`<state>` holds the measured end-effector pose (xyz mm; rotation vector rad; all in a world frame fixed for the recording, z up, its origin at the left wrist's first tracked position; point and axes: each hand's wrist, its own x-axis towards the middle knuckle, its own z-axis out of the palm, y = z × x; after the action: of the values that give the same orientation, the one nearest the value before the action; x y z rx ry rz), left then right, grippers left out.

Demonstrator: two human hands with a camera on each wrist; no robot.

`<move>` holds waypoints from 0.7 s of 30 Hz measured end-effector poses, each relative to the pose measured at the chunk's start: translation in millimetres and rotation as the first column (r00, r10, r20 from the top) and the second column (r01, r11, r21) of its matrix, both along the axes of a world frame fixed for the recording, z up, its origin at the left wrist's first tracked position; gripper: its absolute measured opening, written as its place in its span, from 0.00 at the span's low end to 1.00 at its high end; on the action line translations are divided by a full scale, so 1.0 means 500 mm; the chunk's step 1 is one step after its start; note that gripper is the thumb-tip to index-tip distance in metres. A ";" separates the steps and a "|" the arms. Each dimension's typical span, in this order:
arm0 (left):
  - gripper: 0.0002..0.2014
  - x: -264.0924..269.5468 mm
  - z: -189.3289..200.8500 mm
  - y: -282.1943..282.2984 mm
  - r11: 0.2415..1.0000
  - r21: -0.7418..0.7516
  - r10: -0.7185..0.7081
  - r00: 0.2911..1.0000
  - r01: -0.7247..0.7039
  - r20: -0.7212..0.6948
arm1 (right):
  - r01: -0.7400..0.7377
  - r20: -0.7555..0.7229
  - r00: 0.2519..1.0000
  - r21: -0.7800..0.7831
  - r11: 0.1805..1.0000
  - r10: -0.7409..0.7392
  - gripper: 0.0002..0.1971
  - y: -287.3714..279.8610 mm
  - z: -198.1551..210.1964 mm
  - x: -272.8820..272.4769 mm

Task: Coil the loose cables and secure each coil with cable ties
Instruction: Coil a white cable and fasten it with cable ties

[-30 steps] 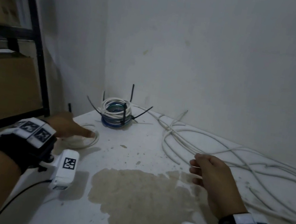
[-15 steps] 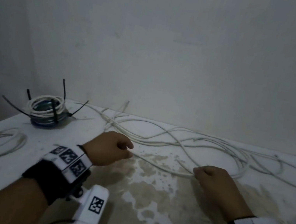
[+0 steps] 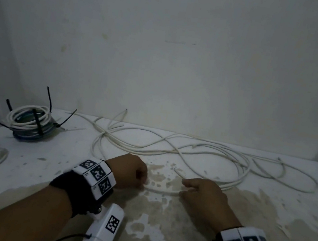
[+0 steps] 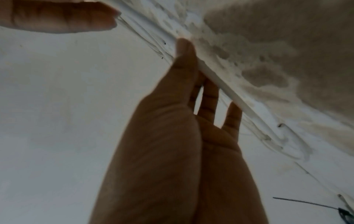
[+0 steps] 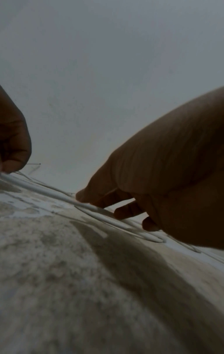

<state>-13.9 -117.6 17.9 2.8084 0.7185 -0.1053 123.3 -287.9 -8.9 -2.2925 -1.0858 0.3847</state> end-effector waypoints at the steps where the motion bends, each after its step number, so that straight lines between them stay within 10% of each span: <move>1: 0.05 -0.007 0.004 -0.003 1.000 -0.002 -0.024 1.000 0.024 0.019 | 0.006 0.048 0.999 -0.065 0.998 -0.003 0.18 -0.002 0.005 -0.003; 7: 0.05 -0.054 0.042 -0.004 0.998 0.000 -0.057 0.986 0.058 0.158 | 0.046 0.212 0.974 0.166 0.985 -0.081 0.08 -0.005 0.027 -0.006; 13: 0.11 -0.096 0.070 0.087 0.950 0.232 0.082 0.887 -0.207 0.454 | 0.033 0.414 0.832 0.629 0.777 -0.371 0.13 -0.042 0.081 0.026; 21: 0.14 -0.109 0.129 0.137 0.924 0.166 0.101 0.641 -0.343 0.761 | -0.106 0.543 0.826 0.417 0.903 -0.154 0.11 -0.041 0.121 0.098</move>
<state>-68.4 -49.2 82.4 2.5935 0.8920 1.2310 172.1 -308.5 51.7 -2.0392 -1.2568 -0.5537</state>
